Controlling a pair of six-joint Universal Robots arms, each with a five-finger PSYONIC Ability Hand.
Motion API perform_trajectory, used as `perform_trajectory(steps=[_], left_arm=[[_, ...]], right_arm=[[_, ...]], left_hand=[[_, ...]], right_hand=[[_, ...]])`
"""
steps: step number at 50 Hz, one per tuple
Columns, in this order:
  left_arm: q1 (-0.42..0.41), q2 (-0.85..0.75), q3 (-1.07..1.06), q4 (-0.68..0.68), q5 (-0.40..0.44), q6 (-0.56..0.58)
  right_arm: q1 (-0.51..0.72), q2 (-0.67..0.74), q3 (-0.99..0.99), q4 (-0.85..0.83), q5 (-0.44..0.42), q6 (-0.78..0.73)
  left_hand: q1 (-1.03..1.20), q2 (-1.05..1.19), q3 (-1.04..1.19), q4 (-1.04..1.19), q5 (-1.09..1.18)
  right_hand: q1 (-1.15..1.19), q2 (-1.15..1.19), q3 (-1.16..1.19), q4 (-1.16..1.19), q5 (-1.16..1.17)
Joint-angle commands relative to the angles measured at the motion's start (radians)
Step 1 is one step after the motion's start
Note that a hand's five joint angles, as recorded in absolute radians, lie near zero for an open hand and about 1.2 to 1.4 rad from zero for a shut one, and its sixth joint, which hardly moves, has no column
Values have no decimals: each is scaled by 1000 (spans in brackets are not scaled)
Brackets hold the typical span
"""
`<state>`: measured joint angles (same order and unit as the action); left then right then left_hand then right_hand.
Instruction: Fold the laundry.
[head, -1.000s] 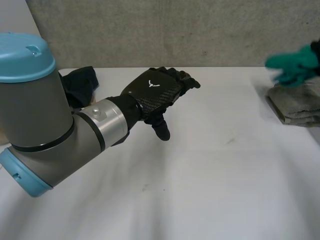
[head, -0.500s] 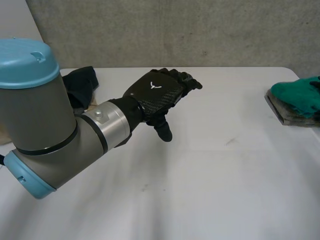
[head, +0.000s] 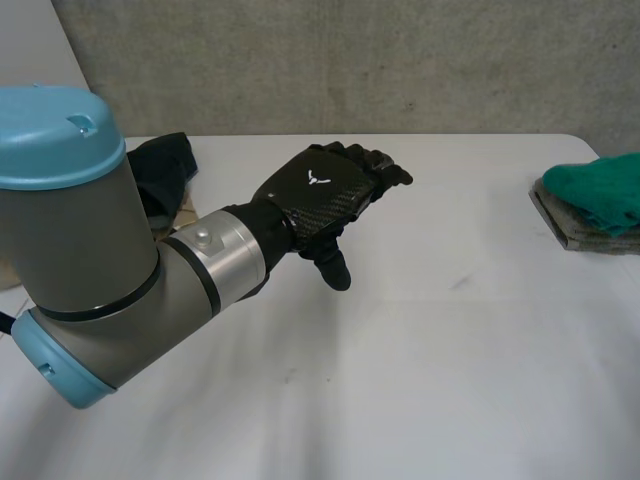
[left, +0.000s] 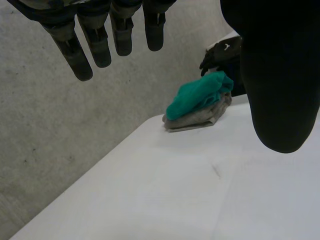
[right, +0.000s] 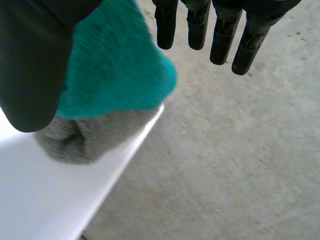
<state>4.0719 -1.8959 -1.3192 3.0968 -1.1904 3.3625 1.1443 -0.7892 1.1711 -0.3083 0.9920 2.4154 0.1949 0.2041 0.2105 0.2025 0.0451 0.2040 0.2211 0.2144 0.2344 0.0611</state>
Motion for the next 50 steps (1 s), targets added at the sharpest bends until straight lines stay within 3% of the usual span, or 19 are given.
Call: perform_trajectory(steps=[1, 5, 11, 16, 19, 23, 26, 29, 34, 38, 41, 42, 45, 50], left_arm=[[4, 1, -17, 0, 0, 0], [9, 9, -18, 0, 0, 0], [45, 44, -15, 39, -20, 0], [105, 49, -6, 117, -135, 2], [174, 51, 0, 175, -222, 8], [291, 26, 23, 246, -256, 17], [402, -53, 50, 272, -244, 21], [488, -133, 77, 270, -223, 40], [613, -312, 124, 264, -180, 194], [630, -429, 155, 276, -189, 374], [631, -477, 172, 284, -190, 465], [630, -495, 175, 302, -199, 501], [614, -500, 169, 341, -218, 499], [536, -421, 129, 442, -268, 419]], right_arm=[[-8, 18, -118, -47, 276, -15], [-12, -7, -207, -61, 449, -79], [24, -113, -185, -144, 467, -47], [184, -300, -12, -228, 390, 178], [276, -398, 140, -252, 272, 313], [405, -502, 335, -258, 111, 401], [540, -545, 467, -259, 40, 375], [639, -547, 562, -250, 37, 299], [698, -542, 662, -238, 57, 153], [701, -526, 690, -213, 92, 64], [689, -501, 690, -183, 122, 24], [689, -495, 688, -175, 128, 18], [687, -486, 684, -150, 142, 14], [686, -486, 688, -141, 145, 17]], left_hand=[[-14, -23, -29, -21, -38], [-14, -23, -29, -21, -38], [-11, -20, -26, -18, -35], [-14, -23, -29, -21, -38], [-20, -30, -36, -28, -45], [-20, -30, -36, -28, -45], [-20, -29, -35, -27, -44], [-17, -26, -32, -24, -41], [-14, -23, -29, -21, -38], [18, 9, 3, 11, -6], [249, 240, 234, 242, 225], [640, 631, 624, 632, 615], [1147, 1138, 1132, 1140, 1123], [1201, 1192, 1186, 1194, 1177]], right_hand=[[-29, -47, -40, -60, -61], [-29, -47, -40, -60, -61], [-29, -47, -40, -60, -61], [-29, -47, -40, -60, -61], [-29, -47, -40, -60, -61], [-29, -47, -40, -60, -61], [-29, -47, -40, -60, -61], [-29, -47, -40, -60, -61], [-29, -47, -40, -60, -61], [-29, -47, -40, -60, -61], [-29, -47, -40, -60, -61], [-29, -47, -40, -60, -61], [-29, -47, -40, -60, -61], [-29, -47, -40, -60, -61]])
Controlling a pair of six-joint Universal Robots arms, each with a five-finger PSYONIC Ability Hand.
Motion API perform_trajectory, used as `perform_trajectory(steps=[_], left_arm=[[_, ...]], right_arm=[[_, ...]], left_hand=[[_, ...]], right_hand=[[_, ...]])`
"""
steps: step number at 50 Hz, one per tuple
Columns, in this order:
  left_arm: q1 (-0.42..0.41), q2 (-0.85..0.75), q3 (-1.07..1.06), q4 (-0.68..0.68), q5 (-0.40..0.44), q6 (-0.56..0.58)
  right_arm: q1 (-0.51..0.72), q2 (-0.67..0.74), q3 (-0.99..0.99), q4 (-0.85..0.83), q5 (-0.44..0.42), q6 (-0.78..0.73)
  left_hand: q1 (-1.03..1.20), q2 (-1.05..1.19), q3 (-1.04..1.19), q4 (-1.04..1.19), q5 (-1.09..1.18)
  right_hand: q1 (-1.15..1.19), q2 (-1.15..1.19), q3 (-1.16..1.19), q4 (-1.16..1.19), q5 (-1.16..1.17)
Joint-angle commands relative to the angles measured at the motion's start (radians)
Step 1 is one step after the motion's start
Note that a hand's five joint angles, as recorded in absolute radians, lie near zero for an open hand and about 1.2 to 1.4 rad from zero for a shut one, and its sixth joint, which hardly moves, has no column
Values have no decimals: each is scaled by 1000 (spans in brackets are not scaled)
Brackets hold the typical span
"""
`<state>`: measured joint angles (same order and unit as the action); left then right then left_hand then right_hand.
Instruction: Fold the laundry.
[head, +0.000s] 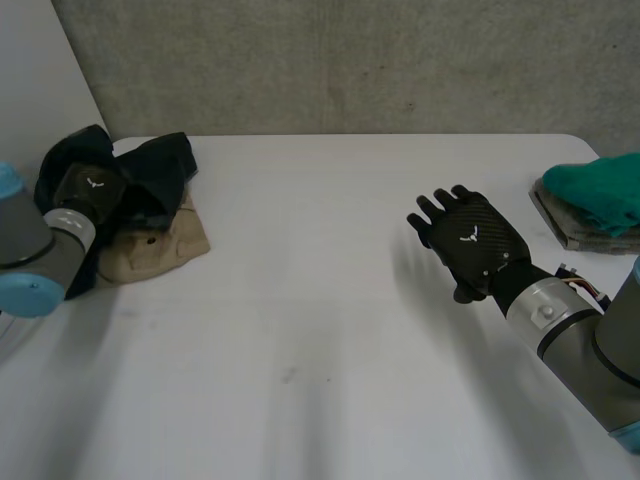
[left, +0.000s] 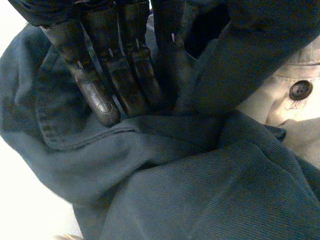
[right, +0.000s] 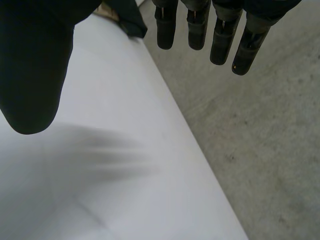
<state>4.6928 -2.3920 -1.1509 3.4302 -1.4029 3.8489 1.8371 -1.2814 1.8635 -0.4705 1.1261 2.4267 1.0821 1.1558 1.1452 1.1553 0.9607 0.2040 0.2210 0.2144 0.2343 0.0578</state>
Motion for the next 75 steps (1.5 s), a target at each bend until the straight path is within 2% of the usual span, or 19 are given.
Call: perform_trajectory(steps=[1, 6, 10, 12, 19, 22, 23, 24, 25, 26, 27, 32, 38, 45, 51, 58, 60, 65, 75], left_arm=[[-101, 105, -52, 118, -65, -90], [-198, 256, -142, 130, -79, -198], [-373, 404, -222, 129, -76, -297], [-434, 436, -242, 126, -76, -344], [-678, 439, -303, 110, -61, -546], [-755, 357, -299, 112, -47, -620], [-764, 335, -296, 109, -44, -632], [-772, 320, -294, 109, -39, -646], [-781, 292, -296, 109, -33, -655], [-783, 287, -296, 107, -31, -654], [-783, 287, -296, 106, -33, -652], [-770, 300, -302, 87, -37, -652], [-668, 431, -363, -25, -41, -655], [-608, 589, -493, -126, -59, -651], [-553, 659, -593, -135, -114, -644], [-530, 614, -572, -112, -148, -611], [-492, 581, -546, -127, -162, -605], [-407, 570, -553, -126, -200, -603], [-352, 577, -633, -134, -202, -608]], right_arm=[[-7, 7, -4, 21, 12, 6], [-13, 5, -1, 20, 30, 9], [-39, -4, -4, 21, 61, 14], [-47, -4, -7, 20, 78, 18], [-67, -4, -17, 18, 133, 46], [-76, -4, -23, 20, 147, 66], [-78, -4, -24, 20, 149, 71], [-82, -4, -27, 20, 150, 78], [-84, -4, -27, 21, 150, 81], [-87, -4, -27, 20, 150, 83], [-88, -4, -27, 20, 150, 86], [-105, -4, -30, 21, 152, 89], [-110, -24, -44, 70, 150, 88], [-104, -68, -107, 338, 124, 103], [-95, -65, -164, 565, 107, 164], [-84, -44, -176, 498, 107, 327], [-55, -35, -187, 466, 106, 353], [39, 19, -259, 440, 109, 354], [185, 292, -556, 472, 121, 302]], left_hand=[[314, 240, 251, 241, 261], [314, 240, 251, 241, 261], [314, 240, 251, 241, 261], [314, 240, 251, 241, 261], [314, 240, 251, 241, 261], [314, 240, 251, 241, 261], [230, 157, 167, 157, 177], [55, -19, -8, -18, 2], [-522, -596, -585, -595, -575], [-827, -901, -890, -901, -880], [-908, -981, -971, -981, -961], [-908, -981, -971, -981, -961], [-908, -981, -971, -981, -961], [-881, -954, -944, -954, -934], [-857, -931, -920, -930, -910], [-866, -939, -929, -939, -919], [-866, -939, -929, -939, -919], [-857, -931, -920, -930, -910], [-857, -931, -920, -930, -910]], right_hand=[[-29, -46, -40, -60, -58], [-29, -46, -40, -60, -58], [-29, -46, -40, -60, -58], [-29, -46, -40, -60, -58], [-29, -46, -40, -60, -58], [-29, -46, -40, -60, -58], [-29, -46, -40, -60, -58], [-29, -46, -40, -60, -58], [-29, -46, -40, -60, -58], [-29, -46, -40, -60, -58], [-29, -46, -40, -60, -58], [-29, -46, -40, -60, -58], [-29, -46, -40, -60, -58], [-29, -46, -40, -60, -58], [-29, -46, -40, -60, -58], [-29, -46, -40, -60, -58], [-29, -46, -40, -60, -58], [-29, -46, -40, -60, -58], [-29, -46, -40, -60, -58]])
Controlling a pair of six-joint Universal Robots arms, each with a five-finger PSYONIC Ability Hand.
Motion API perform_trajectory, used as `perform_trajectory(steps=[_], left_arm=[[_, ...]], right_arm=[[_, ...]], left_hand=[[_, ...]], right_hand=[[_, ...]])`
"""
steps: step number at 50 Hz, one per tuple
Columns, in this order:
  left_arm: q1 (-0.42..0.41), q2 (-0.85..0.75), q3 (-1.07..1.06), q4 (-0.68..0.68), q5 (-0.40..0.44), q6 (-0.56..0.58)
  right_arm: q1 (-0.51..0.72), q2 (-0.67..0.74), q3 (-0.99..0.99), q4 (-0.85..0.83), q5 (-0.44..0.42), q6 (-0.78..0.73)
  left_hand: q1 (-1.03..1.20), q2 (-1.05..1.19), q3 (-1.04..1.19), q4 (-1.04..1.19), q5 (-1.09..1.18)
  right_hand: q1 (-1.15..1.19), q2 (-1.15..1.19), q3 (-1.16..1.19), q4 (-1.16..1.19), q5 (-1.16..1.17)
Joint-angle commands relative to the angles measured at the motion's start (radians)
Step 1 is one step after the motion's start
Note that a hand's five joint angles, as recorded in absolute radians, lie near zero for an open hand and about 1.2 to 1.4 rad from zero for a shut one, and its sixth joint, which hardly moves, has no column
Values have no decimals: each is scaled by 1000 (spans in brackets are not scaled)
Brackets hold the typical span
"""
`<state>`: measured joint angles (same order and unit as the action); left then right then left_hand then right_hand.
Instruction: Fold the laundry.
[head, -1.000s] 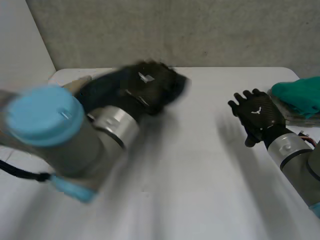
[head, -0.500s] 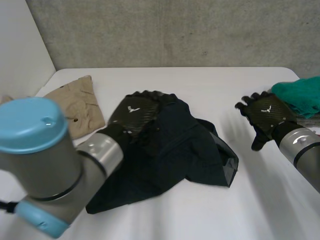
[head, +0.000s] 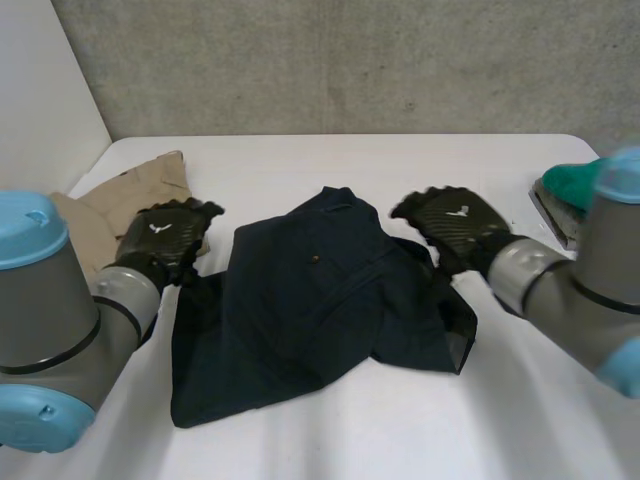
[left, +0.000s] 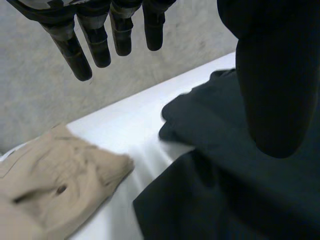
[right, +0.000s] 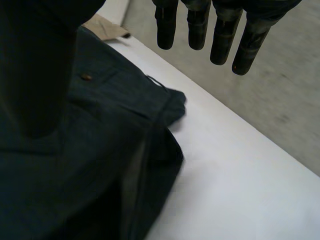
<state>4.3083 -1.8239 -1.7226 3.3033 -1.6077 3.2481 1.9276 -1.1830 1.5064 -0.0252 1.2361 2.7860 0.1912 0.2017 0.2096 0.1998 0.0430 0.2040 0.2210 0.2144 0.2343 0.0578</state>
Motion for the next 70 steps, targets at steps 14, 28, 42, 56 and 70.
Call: perform_trajectory(steps=[14, 28, 42, 56, 70], left_arm=[[-8, 101, -233, -62, 8, -4], [-71, 97, -301, -85, 3, -1], [-107, 31, -279, -54, 3, -1], [-113, 226, -154, -4, -5, 7], [-78, 460, 242, 82, 3, 206]], right_arm=[[133, 394, -325, -38, 37, -192], [128, 270, -305, -32, 43, -165], [120, 175, -218, -30, 62, -118], [105, 42, -209, 40, 69, -128], [28, -388, -259, 5, 56, -79]], left_hand=[[154, 144, 136, 146, 128], [257, 246, 239, 248, 231], [612, 601, 593, 603, 585], [1205, 1195, 1187, 1196, 1179], [1205, 1195, 1187, 1196, 1179]], right_hand=[[540, 523, 530, 510, 512], [1192, 1175, 1182, 1162, 1164], [1192, 1175, 1182, 1162, 1164], [1192, 1175, 1182, 1162, 1164], [1192, 1175, 1182, 1162, 1164]])
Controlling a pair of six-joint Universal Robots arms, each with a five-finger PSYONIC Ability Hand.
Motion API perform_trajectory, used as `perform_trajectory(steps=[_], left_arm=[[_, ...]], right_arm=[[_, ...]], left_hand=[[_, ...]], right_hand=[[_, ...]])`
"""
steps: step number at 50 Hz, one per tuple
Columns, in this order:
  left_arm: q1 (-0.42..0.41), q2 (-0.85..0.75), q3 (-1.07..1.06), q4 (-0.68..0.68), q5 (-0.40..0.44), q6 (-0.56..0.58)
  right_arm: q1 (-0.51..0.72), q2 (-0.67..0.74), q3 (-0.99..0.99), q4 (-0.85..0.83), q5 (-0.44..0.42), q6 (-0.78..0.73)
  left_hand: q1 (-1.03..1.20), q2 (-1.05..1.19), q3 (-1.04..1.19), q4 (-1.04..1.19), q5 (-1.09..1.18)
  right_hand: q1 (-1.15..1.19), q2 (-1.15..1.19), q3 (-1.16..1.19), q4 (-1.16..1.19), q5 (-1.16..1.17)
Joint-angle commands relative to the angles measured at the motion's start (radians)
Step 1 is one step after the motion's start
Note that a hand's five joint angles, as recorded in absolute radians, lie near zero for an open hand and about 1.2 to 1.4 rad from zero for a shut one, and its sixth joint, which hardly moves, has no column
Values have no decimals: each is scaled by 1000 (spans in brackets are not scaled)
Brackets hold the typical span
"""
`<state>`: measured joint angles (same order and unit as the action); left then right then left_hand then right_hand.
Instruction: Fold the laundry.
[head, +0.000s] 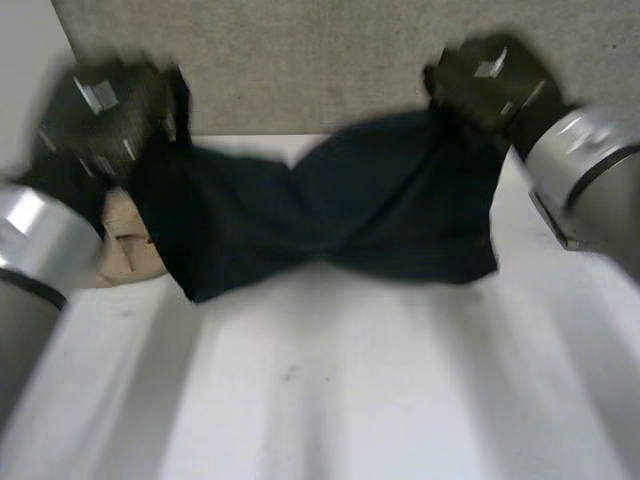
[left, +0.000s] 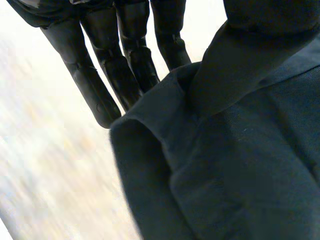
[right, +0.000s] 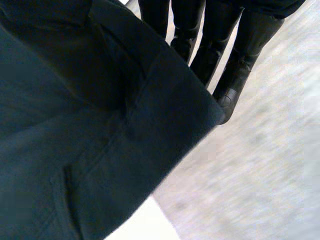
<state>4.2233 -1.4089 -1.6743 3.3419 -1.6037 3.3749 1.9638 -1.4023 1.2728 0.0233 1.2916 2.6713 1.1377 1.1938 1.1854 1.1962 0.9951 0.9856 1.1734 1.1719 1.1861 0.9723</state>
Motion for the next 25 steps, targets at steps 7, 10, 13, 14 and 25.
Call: perform_trajectory(steps=[7, 10, 13, 14, 25], left_arm=[[9, 48, 320, 48, -1, 80], [10, 41, 355, 50, 1, 80], [9, 21, 384, 50, 1, 81], [9, 5, 390, 50, 2, 80], [15, -375, 585, 77, 31, 84]], right_arm=[[-28, -233, -29, -3, 5, 50], [-55, -244, -41, 61, 5, 50], [-80, -245, -62, 121, 0, 52], [-83, -245, -69, 133, 0, 52], [-83, 12, -174, 46, 0, 93]], left_hand=[[259, 202, 211, 200, 227], [259, 202, 211, 200, 227], [259, 202, 211, 200, 227], [259, 202, 211, 200, 227], [259, 202, 211, 200, 227]], right_hand=[[411, 223, 224, 210, 249], [411, 223, 224, 210, 249], [411, 223, 224, 210, 249], [411, 223, 224, 210, 249], [411, 223, 224, 210, 249]])
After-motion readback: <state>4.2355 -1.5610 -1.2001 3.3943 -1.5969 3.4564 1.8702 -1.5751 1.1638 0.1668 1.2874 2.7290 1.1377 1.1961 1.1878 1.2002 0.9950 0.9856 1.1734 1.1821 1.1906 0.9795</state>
